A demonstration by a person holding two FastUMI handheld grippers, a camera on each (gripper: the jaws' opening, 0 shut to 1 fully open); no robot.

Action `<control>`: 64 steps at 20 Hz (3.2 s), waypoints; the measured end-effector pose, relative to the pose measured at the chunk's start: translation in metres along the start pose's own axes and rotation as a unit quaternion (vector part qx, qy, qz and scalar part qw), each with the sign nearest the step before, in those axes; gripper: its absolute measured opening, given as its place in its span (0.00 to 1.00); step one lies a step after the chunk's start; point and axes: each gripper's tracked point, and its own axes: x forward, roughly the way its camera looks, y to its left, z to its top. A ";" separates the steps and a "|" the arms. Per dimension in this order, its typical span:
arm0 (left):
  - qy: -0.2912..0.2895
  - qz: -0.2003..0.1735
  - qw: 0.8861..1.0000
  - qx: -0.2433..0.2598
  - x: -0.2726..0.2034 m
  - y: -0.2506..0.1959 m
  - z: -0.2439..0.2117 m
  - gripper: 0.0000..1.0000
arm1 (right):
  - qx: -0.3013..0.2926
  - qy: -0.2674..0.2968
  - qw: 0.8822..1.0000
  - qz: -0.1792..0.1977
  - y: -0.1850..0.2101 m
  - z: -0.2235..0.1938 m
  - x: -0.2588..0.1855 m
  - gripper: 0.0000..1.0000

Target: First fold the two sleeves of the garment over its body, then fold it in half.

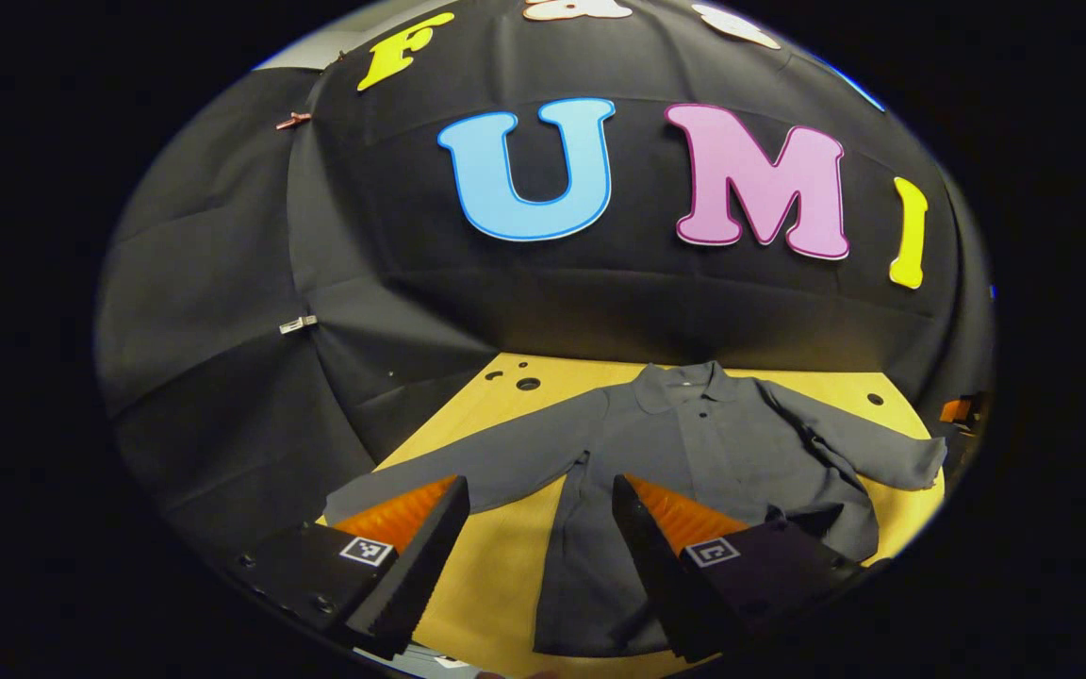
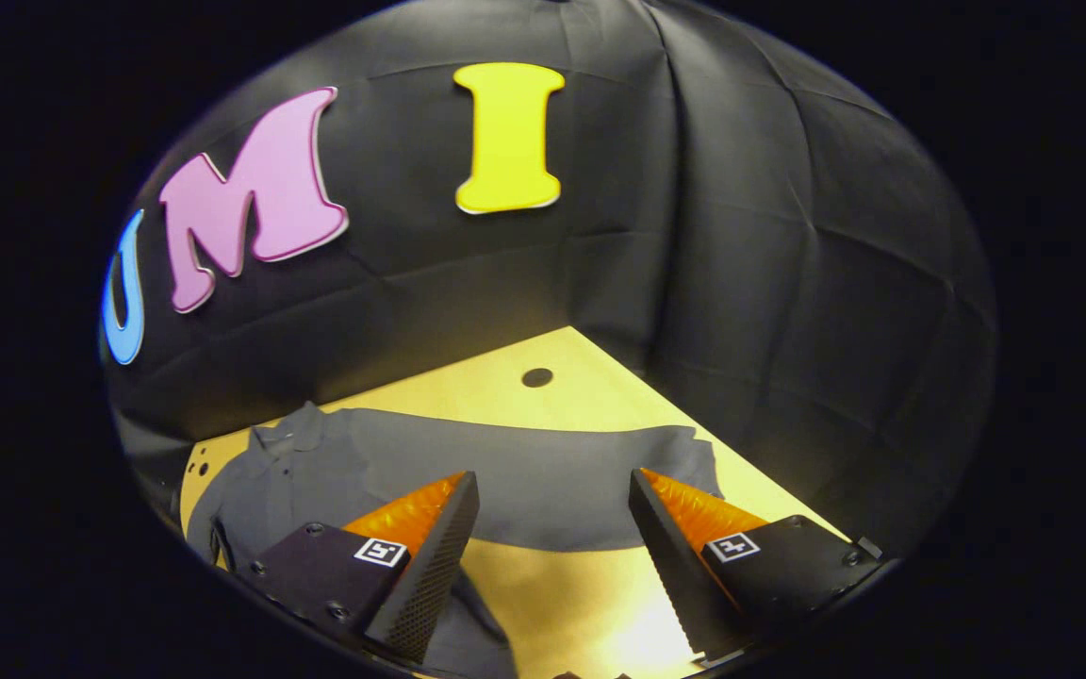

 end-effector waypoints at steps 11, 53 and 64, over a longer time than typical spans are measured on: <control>0.013 0.041 0.999 0.022 -0.010 0.019 -0.007 0.97 | -0.024 0.058 0.995 -0.073 -0.078 -0.024 0.082 0.99; 0.085 0.060 0.992 -0.067 -0.019 0.053 -0.069 0.98 | -0.104 0.100 0.990 -0.001 -0.007 0.042 0.046 0.07; 0.103 0.044 0.990 -0.087 -0.020 0.071 -0.102 0.98 | -0.120 0.036 0.985 0.118 0.151 0.118 -0.019 0.06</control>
